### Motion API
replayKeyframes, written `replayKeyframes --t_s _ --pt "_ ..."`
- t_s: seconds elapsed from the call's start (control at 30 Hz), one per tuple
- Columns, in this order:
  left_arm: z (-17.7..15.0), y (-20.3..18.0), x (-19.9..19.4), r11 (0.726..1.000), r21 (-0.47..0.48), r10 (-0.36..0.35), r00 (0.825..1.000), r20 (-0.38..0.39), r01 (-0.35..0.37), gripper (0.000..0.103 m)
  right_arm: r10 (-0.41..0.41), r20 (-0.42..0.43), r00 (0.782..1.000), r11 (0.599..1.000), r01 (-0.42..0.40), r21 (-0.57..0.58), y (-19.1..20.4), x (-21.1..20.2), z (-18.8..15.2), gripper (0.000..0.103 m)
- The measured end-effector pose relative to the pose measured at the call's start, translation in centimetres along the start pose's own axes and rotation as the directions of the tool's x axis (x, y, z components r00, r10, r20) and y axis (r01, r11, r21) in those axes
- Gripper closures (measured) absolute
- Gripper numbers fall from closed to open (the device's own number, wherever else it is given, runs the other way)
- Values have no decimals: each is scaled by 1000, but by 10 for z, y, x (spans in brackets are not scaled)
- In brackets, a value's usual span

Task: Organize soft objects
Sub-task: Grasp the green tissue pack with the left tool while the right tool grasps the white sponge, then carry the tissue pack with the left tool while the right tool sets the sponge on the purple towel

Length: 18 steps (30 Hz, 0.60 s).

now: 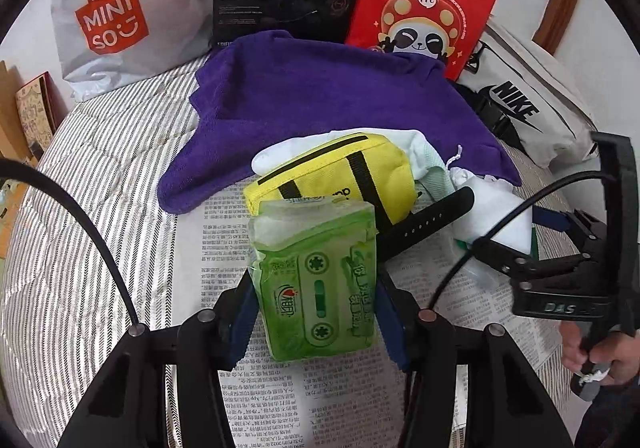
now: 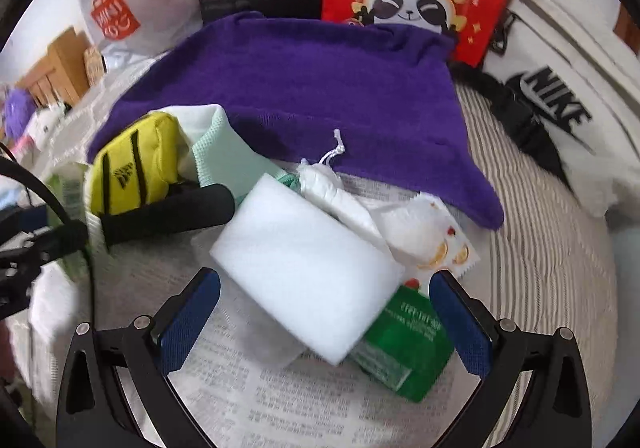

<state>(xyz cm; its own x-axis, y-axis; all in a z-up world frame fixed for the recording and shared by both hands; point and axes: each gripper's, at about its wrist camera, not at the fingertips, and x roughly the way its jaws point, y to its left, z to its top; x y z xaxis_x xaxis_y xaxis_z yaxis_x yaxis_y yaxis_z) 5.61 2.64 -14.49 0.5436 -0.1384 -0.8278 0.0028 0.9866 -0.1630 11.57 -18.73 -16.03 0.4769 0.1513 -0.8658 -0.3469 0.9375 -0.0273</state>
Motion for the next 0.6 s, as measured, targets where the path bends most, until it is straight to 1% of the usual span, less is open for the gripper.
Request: replayKeyframes --t_s 0.03,0.07,0.13,0.23,0.37,0.4,0.6 --pt "0 0 1 1000 -2 -6 1000 -3 6 52 -6 7 1000 1000 6 -10 2 1 1 4" --pt "0 1 2 1000 -4 -10 1000 -7 10 52 0 12 1000 1000 0 -15 3 1 0 11" --pt "-1 2 3 1000 -4 -11 1000 -9 10 52 30 12 999 999 -30 -18 3 -1 -1 19" --pt "-1 5 4 1000 -12 -19 1000 -12 19 52 56 15 998 998 -56 -13 3 -11 -7 20" --pt "-3 9 4 1000 -17 -23 1000 -13 23 52 137 16 991 991 -137 8 4 -26 -15 20" --pt "-4 10 4 999 -20 -25 1000 -14 25 52 145 17 989 989 -146 12 5 -29 -17 20" --pt "-5 14 2 999 -32 -28 1000 -10 28 52 83 -7 996 996 -83 8 3 -33 -24 20"
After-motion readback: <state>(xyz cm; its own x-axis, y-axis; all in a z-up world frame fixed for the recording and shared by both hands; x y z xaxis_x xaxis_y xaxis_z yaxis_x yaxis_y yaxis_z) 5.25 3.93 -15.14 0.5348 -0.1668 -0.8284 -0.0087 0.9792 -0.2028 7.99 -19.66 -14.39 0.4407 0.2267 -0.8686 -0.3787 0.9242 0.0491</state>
